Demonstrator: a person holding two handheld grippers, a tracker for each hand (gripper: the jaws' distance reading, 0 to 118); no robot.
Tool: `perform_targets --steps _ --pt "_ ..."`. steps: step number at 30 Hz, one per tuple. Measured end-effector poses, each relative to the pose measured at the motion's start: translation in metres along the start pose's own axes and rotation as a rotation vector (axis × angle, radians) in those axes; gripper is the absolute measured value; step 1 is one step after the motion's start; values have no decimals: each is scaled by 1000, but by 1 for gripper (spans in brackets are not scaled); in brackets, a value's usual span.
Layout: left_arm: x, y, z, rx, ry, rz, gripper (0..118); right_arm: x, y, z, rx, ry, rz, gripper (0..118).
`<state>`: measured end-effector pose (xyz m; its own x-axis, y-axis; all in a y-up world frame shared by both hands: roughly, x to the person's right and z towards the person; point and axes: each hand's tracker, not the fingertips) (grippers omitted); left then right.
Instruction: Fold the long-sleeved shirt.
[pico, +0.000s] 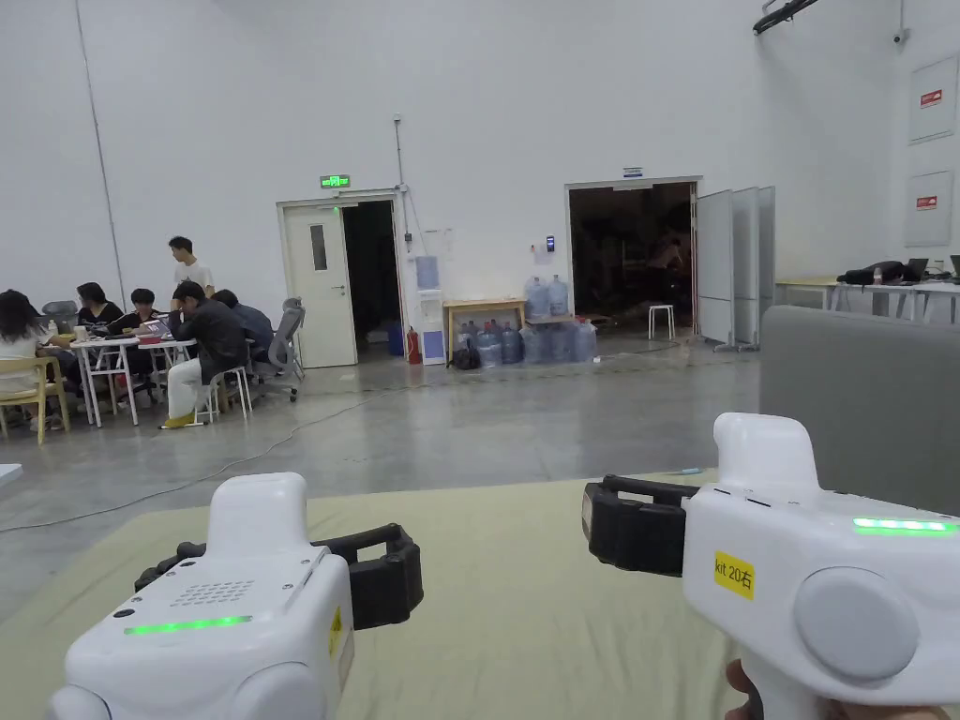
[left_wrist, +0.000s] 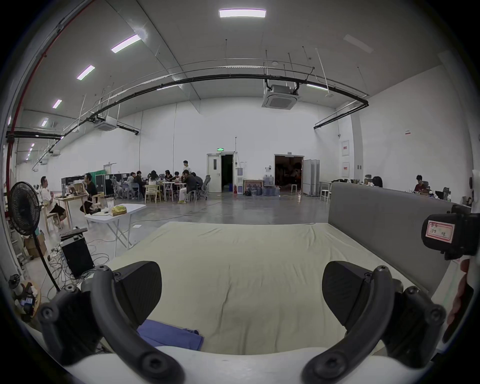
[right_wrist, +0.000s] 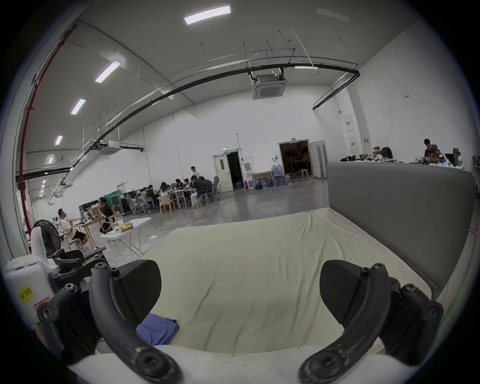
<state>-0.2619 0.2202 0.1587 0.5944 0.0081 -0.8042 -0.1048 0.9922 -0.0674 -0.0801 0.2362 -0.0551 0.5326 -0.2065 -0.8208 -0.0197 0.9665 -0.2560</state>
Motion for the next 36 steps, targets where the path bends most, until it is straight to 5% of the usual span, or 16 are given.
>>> perform_targets --steps 36 --pt "3 2 5 0 -14 -3 118 2 3 8 46 -16 -22 118"
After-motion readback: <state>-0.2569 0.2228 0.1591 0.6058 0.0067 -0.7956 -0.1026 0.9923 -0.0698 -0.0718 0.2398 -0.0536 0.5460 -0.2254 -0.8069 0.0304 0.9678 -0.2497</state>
